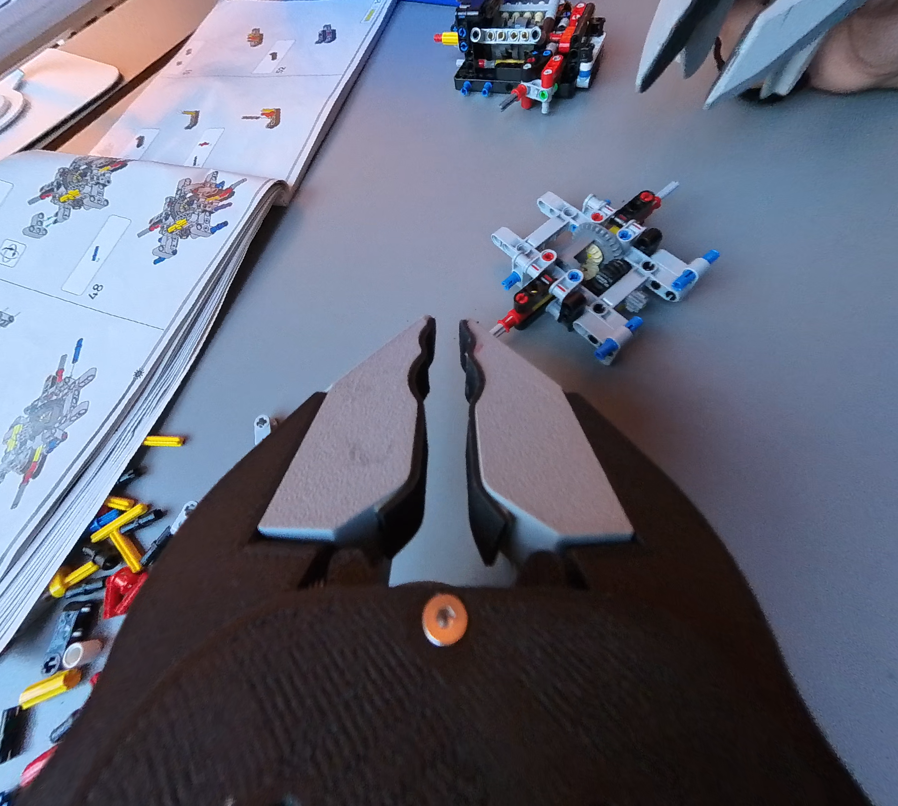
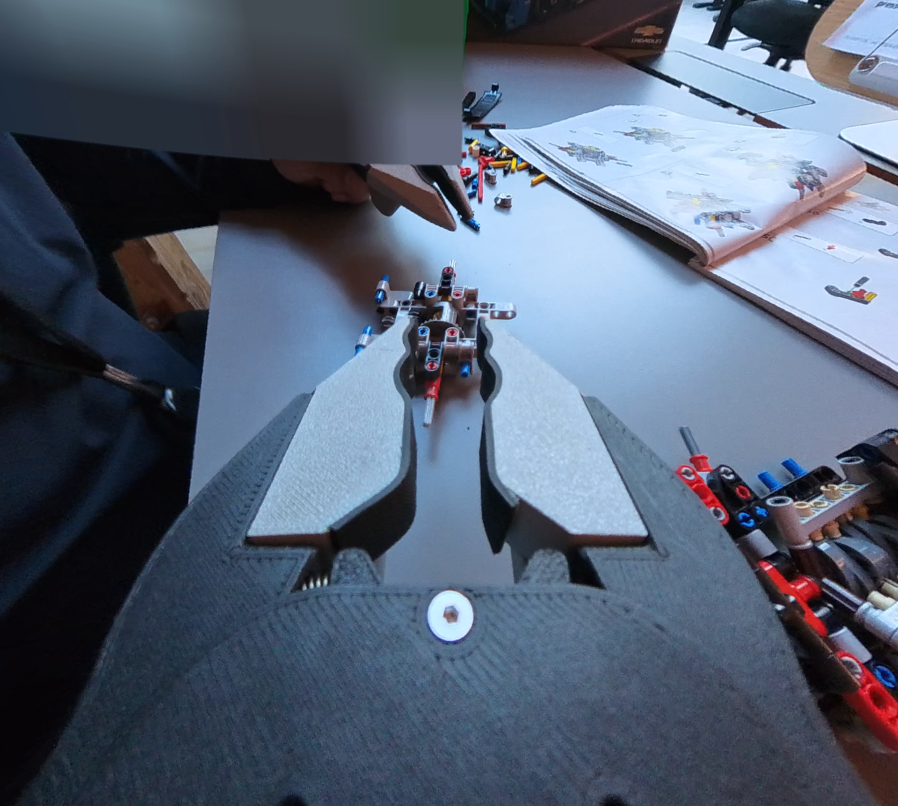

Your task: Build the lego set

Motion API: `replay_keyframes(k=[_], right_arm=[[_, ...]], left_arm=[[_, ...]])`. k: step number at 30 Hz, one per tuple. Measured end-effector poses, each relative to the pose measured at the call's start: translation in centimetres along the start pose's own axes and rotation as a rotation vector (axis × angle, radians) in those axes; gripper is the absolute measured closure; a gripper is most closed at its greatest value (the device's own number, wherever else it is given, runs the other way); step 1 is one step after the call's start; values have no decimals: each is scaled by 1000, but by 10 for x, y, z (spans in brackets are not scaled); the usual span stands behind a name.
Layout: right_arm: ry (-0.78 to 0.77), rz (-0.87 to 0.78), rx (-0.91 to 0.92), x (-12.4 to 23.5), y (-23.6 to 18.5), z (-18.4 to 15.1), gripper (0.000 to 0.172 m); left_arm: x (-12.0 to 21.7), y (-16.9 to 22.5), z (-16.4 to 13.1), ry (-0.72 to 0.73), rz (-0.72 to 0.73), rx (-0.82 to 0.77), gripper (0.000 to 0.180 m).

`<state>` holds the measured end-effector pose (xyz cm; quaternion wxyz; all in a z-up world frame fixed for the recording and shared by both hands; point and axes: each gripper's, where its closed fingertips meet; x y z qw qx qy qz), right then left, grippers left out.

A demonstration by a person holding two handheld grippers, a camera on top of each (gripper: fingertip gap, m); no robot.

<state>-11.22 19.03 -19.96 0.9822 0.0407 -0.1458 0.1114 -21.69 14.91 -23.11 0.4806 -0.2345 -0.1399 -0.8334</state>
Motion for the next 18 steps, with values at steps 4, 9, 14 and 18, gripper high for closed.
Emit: replay_keyframes(k=[4,9,14,18], right_arm=[[-19,-12,36,-2,-3,-4,152],[-28,-21,51,-3,-4,-5,152],[-28,-21,50,-2,-5,-5,153],[-28,-10,44,-1,-8,-6,152]], left_arm=[[0,0,-1,-15,23,-22,173],[-1,0,-4,-42,47,-46,173],[-1,2,-5,-55,52,-67,172],[-1,20,-7,-53,-70,-99,170]])
Point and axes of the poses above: each gripper's, where its closed fingertips meet, x back along the fingers, z out of its top, y = z × x across the jaws, and after that the axes turned 15 degrees about -z, right-handed
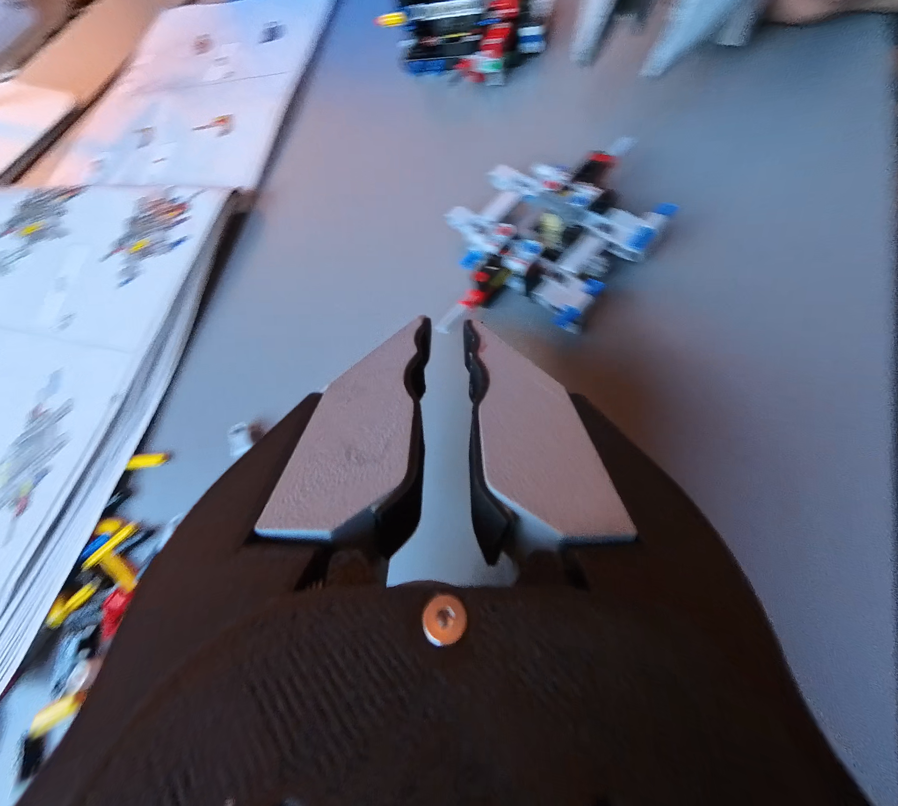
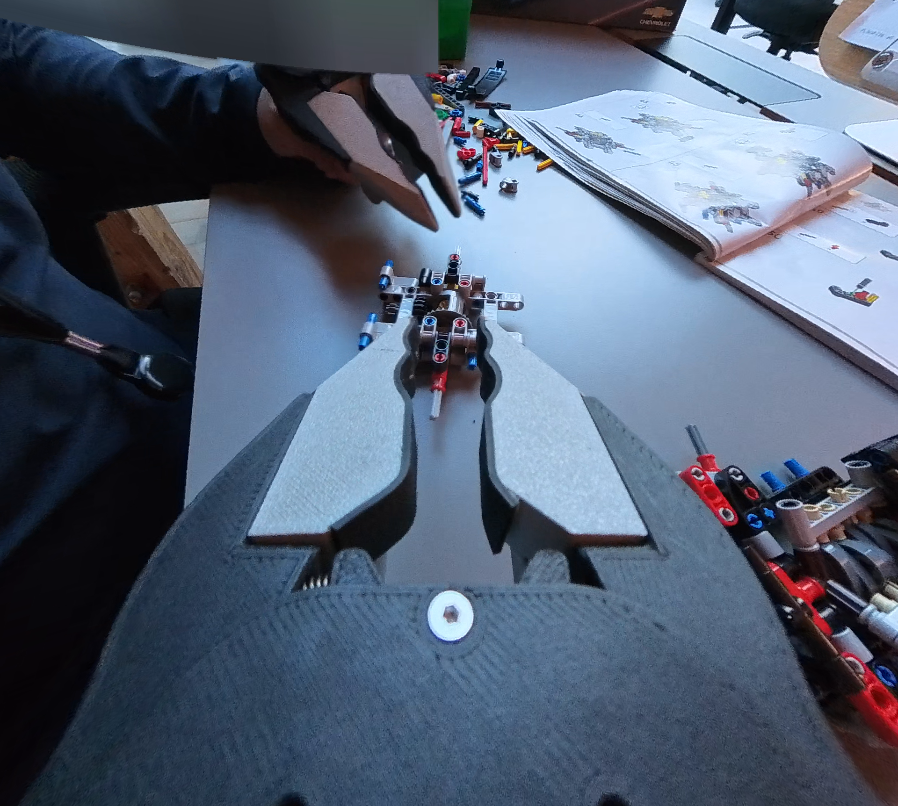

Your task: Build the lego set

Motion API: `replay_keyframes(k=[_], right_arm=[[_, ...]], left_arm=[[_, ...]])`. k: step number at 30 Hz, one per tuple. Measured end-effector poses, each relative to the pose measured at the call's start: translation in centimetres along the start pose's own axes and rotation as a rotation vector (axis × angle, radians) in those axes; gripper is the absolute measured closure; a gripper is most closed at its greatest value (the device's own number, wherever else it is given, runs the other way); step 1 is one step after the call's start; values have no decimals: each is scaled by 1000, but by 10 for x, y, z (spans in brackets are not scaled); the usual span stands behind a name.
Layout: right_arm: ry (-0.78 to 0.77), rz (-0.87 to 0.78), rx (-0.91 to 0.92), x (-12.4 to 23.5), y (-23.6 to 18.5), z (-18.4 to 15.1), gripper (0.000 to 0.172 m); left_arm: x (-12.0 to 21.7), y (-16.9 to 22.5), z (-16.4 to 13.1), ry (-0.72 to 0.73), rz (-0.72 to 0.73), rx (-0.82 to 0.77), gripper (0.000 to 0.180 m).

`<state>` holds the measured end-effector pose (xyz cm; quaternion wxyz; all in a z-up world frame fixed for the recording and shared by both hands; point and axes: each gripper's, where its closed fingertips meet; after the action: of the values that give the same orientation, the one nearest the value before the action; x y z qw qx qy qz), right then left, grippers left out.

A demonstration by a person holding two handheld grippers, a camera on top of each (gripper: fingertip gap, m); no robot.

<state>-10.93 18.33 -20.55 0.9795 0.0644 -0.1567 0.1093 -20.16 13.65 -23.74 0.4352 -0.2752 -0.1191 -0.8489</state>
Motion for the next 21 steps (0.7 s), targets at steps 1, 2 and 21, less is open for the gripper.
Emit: replay_keyframes(k=[1,2,21], right_arm=[[4,13,-3,1,-2,1,151],[7,30,-5,4,-6,1,150],[-199,6,204,-7,-15,-37,152]], left_arm=[[1,10,0,7,-60,-28,170],[4,20,0,19,-111,-57,170],[-12,34,0,-44,-122,-6,160]])
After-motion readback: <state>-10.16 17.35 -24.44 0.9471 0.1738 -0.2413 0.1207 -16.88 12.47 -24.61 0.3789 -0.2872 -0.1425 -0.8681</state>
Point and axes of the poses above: each gripper's, where its closed fingertips meet, x back along the fingers, z out of its top, y = z × x across the jaws, and after that the axes turned 15 degrees about -z, right-handed
